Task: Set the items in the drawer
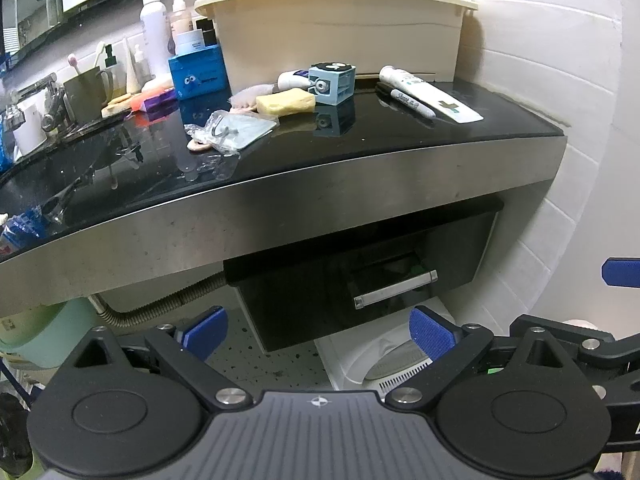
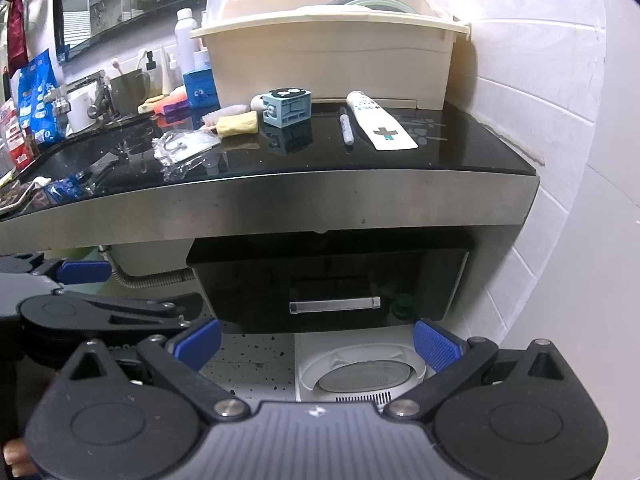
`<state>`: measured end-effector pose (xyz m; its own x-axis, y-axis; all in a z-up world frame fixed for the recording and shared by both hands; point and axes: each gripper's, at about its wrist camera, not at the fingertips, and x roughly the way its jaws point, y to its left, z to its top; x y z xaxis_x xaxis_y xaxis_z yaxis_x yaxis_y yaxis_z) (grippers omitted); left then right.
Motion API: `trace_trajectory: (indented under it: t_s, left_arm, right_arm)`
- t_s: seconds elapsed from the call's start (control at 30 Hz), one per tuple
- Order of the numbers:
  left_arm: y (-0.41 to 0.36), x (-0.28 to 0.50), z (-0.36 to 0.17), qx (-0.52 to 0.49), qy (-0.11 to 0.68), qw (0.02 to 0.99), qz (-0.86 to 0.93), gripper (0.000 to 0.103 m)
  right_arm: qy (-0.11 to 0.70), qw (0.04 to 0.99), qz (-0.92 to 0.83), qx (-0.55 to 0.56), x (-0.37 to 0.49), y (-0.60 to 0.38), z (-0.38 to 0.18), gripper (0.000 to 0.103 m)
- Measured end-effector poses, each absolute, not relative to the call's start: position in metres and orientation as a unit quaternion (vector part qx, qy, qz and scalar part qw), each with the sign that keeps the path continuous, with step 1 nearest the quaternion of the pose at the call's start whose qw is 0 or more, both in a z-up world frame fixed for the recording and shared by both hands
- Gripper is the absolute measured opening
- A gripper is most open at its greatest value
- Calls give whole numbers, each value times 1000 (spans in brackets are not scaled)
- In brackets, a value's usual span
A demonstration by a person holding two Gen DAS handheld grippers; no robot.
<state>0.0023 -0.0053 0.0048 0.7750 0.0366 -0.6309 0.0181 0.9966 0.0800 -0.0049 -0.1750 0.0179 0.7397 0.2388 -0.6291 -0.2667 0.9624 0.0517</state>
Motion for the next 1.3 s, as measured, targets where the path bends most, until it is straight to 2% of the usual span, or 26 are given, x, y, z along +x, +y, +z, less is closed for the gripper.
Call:
trace_trajectory:
  t_s: [0.83,1.3]
  left_arm:
    - [-5,0,-1,53,314,947,31,99]
    - [-5,-4,-2,58,307,950,14,99]
  right_arm:
    - [330,937,113,-10,-2,-179,12,103]
    - [334,938,88,9,13,-199,-11,103]
